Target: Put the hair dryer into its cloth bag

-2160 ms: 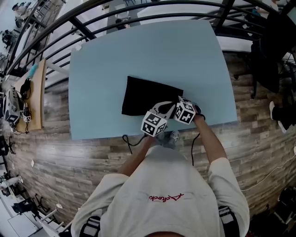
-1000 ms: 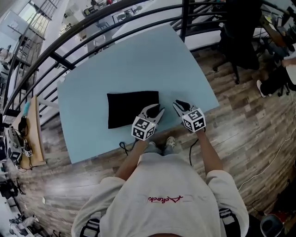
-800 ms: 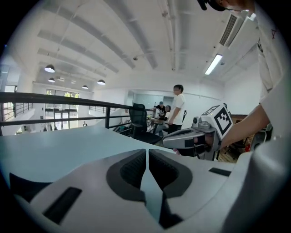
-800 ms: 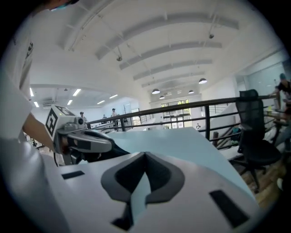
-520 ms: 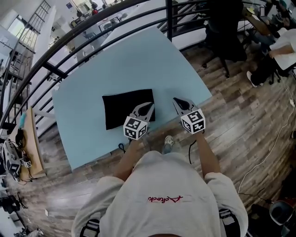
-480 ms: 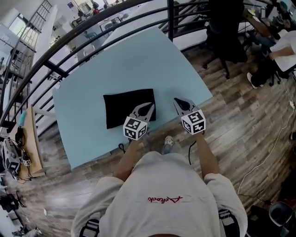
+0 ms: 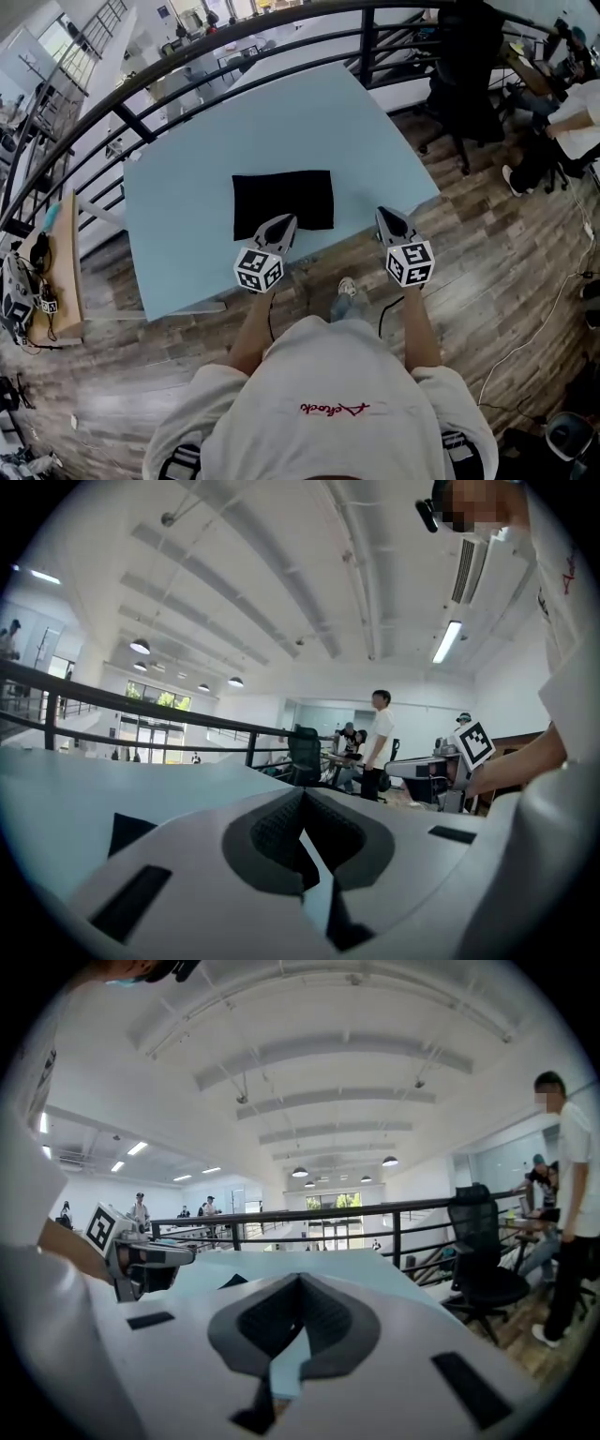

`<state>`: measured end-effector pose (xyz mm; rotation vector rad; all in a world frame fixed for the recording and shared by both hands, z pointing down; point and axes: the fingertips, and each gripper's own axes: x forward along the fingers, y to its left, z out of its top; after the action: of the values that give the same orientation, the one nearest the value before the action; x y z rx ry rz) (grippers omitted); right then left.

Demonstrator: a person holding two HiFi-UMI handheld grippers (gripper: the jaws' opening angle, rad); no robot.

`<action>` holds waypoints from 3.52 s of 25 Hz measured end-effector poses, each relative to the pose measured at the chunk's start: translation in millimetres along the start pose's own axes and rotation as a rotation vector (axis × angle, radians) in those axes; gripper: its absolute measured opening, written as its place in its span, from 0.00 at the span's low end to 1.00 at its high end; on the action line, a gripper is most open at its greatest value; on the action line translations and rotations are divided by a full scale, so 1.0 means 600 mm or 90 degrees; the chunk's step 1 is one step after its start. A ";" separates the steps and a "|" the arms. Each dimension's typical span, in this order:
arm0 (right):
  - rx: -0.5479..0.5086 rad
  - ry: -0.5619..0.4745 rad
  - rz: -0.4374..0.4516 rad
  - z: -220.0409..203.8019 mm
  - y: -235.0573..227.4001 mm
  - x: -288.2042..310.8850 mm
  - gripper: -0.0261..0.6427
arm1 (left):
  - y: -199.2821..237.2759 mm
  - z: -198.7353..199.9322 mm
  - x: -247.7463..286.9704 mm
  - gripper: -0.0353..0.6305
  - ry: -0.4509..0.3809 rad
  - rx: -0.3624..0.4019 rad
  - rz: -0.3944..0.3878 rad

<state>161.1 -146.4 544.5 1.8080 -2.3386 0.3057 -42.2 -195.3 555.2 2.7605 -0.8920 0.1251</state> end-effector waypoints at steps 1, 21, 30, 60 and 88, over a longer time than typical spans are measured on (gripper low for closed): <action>0.003 -0.003 -0.011 -0.001 0.007 -0.017 0.06 | 0.003 0.000 -0.022 0.06 -0.010 -0.005 0.007; 0.018 -0.002 -0.137 -0.068 0.089 -0.271 0.06 | -0.065 -0.055 -0.267 0.06 -0.049 -0.029 0.041; -0.006 -0.002 -0.128 -0.063 0.105 -0.304 0.06 | -0.101 -0.072 -0.279 0.06 -0.041 -0.045 0.041; -0.022 -0.009 -0.103 -0.134 0.158 -0.623 0.06 | -0.466 -0.129 -0.372 0.06 -0.040 -0.010 0.002; -0.047 -0.027 -0.114 -0.135 0.184 -0.728 0.06 | -0.562 -0.132 -0.407 0.06 -0.064 0.003 -0.019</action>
<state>164.5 309.5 503.6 1.9892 -2.1627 0.1568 -43.0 227.5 527.9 2.8046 -0.8751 -0.0169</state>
